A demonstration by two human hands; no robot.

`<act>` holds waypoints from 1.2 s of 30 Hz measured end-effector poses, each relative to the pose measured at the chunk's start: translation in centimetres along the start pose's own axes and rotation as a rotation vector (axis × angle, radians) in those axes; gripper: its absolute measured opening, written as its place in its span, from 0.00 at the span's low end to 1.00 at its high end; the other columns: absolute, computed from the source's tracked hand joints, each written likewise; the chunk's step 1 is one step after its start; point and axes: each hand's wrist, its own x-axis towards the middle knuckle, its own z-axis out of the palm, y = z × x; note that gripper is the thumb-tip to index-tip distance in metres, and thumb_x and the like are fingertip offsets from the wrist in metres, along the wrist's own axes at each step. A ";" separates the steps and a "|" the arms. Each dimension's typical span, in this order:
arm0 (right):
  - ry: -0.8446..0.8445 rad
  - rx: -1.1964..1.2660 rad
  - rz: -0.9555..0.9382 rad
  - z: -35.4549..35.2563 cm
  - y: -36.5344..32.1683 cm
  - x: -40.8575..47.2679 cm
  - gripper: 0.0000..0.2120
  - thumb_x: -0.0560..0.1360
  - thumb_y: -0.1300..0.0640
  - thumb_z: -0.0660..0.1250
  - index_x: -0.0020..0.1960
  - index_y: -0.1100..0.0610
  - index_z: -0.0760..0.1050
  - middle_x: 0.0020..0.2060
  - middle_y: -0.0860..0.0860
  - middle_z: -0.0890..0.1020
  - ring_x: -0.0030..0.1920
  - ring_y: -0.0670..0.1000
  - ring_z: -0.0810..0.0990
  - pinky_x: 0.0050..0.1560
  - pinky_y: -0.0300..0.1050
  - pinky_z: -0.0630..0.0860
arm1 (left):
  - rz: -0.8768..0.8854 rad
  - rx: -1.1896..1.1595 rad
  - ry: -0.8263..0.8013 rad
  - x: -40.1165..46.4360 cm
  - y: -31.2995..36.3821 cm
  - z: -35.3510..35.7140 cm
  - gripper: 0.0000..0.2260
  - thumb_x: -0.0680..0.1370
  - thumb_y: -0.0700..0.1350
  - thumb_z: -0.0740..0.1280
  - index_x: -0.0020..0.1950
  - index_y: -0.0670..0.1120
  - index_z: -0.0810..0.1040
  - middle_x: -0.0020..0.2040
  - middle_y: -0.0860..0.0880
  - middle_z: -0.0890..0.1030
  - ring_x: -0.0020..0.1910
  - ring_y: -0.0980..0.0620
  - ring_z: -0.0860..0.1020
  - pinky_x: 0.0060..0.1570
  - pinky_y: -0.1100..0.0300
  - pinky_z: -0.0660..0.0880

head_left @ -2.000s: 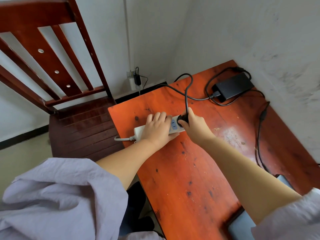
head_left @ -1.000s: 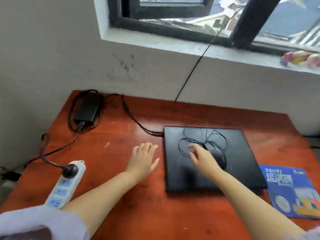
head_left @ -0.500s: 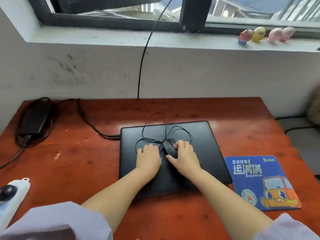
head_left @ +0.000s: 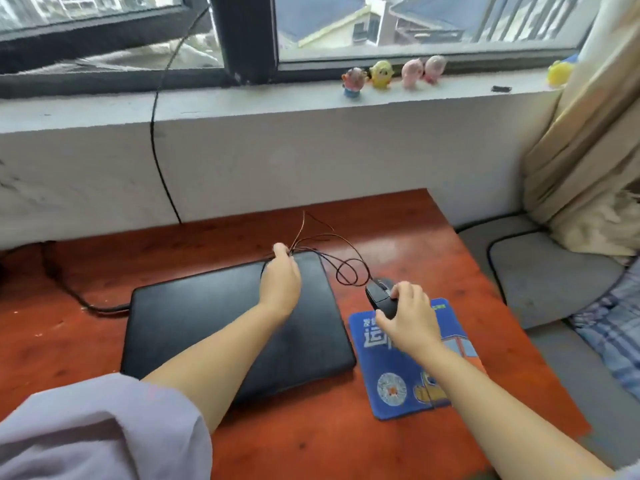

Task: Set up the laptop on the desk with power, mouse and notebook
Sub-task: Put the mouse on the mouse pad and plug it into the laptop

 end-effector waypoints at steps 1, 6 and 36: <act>-0.005 -0.015 0.051 -0.3 1.7 -0.8 0.18 0.68 0.50 0.70 0.50 0.56 0.67 0.49 0.55 0.73 0.51 0.58 0.71 0.47 0.52 0.72 | 0.040 -0.056 -0.011 0.5 1.9 0.9 0.07 0.80 0.39 0.52 0.56 0.41 0.66 0.42 0.35 0.79 0.41 0.36 0.79 0.40 0.46 0.77; -0.038 -0.088 0.253 0.0 7.6 -4.9 0.19 0.68 0.49 0.69 0.53 0.55 0.68 0.53 0.55 0.73 0.56 0.58 0.72 0.53 0.51 0.72 | 0.335 -0.108 -0.076 1.2 8.9 5.0 0.09 0.79 0.38 0.56 0.56 0.42 0.72 0.43 0.43 0.80 0.43 0.41 0.77 0.44 0.52 0.72; 0.008 0.228 -0.422 -2.8 0.0 10.3 0.08 0.74 0.60 0.66 0.54 0.57 0.76 0.46 0.52 0.82 0.47 0.54 0.80 0.53 0.54 0.76 | 0.146 -0.030 -0.821 7.7 6.9 2.5 0.12 0.78 0.49 0.63 0.42 0.43 0.82 0.28 0.54 0.78 0.28 0.57 0.75 0.27 0.72 0.70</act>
